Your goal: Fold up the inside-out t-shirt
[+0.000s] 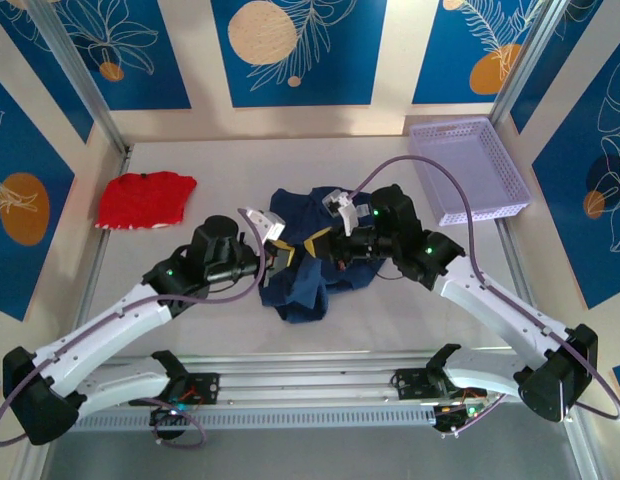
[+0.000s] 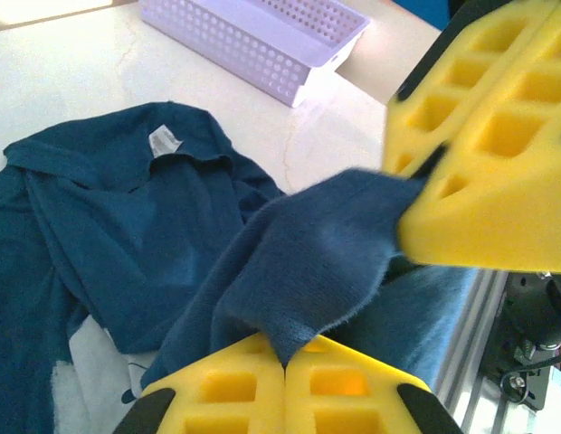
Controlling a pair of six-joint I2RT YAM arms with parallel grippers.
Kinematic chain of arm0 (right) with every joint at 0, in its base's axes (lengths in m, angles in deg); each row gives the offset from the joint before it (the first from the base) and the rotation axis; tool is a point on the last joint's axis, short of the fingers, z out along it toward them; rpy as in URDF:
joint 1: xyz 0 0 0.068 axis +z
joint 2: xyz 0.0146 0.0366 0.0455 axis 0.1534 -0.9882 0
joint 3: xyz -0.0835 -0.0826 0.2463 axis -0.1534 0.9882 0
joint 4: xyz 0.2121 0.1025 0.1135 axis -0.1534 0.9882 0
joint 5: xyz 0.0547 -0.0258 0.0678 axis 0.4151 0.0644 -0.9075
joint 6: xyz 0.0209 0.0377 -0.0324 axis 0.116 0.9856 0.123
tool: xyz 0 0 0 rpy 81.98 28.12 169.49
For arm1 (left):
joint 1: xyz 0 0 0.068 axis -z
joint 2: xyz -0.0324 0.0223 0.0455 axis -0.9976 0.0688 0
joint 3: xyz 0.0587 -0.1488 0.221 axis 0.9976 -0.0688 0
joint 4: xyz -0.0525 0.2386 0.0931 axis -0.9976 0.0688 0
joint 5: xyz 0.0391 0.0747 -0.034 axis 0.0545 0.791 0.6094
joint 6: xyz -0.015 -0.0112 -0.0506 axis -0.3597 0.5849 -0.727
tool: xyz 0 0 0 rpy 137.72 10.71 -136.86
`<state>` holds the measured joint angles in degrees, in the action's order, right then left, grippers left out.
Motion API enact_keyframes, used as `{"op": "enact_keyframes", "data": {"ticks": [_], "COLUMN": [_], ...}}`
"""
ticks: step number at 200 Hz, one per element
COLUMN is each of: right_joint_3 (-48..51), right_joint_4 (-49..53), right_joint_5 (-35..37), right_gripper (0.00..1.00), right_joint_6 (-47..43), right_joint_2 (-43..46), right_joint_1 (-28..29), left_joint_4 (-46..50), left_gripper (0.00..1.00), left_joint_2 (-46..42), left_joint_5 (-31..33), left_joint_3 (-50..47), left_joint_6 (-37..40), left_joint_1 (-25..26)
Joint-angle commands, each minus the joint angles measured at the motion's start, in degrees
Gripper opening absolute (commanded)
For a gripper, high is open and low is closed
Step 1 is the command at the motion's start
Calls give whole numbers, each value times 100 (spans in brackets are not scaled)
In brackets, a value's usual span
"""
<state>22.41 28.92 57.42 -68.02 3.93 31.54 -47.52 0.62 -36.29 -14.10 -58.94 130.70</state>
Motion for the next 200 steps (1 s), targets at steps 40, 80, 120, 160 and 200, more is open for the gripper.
{"op": "enact_keyframes", "data": {"ticks": [40, 80, 120, 160, 200], "right_joint_3": [-56, -16, -177, -153, 122], "right_joint_4": [381, 450, 710, 403, -597], "right_joint_5": [1731, 2192, 2241, 1109, 812], "right_gripper": [0, 0, 0, 0, 0], "right_joint_6": [-763, -982, -1204, -1003, 187], "right_joint_2": [409, 562, 614, 582, 270], "right_joint_1": [293, 349, 331, 315, 306], "left_joint_4": [-383, -1162, 319, 1165, 928], "left_gripper": [0, 0, 0, 0, 8], "left_joint_2": [-533, -524, -673, -449, -252], "left_joint_5": [-2143, -3398, -1830, 351, -289], "left_joint_3": [-18, -201, 167, 435, 384], "left_joint_6": [-636, -1564, -1091, -778, -642], "left_joint_1": [-513, -970, -1256, -1287, -1201]}}
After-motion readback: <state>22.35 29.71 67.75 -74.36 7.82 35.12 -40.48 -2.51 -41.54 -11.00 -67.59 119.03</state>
